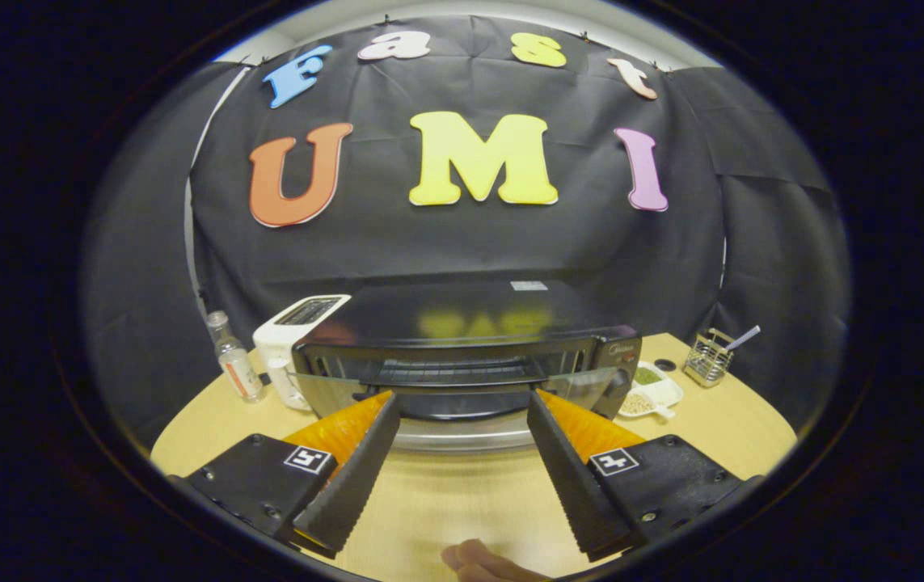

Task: Open the toaster oven, put the food inside, and close the toaster oven door.

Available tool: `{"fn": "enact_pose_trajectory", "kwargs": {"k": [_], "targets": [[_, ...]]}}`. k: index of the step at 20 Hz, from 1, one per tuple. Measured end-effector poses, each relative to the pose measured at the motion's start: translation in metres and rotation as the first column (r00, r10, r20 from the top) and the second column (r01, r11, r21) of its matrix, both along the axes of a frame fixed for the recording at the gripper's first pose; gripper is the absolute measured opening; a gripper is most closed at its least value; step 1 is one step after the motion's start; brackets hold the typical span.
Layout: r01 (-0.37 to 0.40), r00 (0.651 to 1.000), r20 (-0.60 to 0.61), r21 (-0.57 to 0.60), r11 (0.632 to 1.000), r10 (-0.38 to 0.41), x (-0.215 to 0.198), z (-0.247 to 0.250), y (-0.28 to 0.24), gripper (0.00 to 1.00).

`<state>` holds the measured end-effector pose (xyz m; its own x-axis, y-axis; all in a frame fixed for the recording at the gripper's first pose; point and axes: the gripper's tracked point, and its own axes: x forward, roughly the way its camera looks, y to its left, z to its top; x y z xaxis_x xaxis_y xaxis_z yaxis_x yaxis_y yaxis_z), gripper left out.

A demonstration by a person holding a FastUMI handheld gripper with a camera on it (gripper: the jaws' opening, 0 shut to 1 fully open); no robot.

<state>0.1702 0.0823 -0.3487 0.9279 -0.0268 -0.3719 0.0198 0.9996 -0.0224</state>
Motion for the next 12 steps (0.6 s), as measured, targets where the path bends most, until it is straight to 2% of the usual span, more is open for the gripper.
{"fn": "enact_pose_trajectory", "kwargs": {"k": [4,8,12], "targets": [[0.011,0.999,0.048,0.033,0.999,-0.013,-0.001,0.034,-0.011,1.0],[0.018,0.989,0.149,-0.007,1.0,-0.017,-0.035,0.091,-0.018,1.0],[0.021,0.969,0.249,-0.061,0.998,-0.005,-0.088,0.159,-0.021,1.0]]}}
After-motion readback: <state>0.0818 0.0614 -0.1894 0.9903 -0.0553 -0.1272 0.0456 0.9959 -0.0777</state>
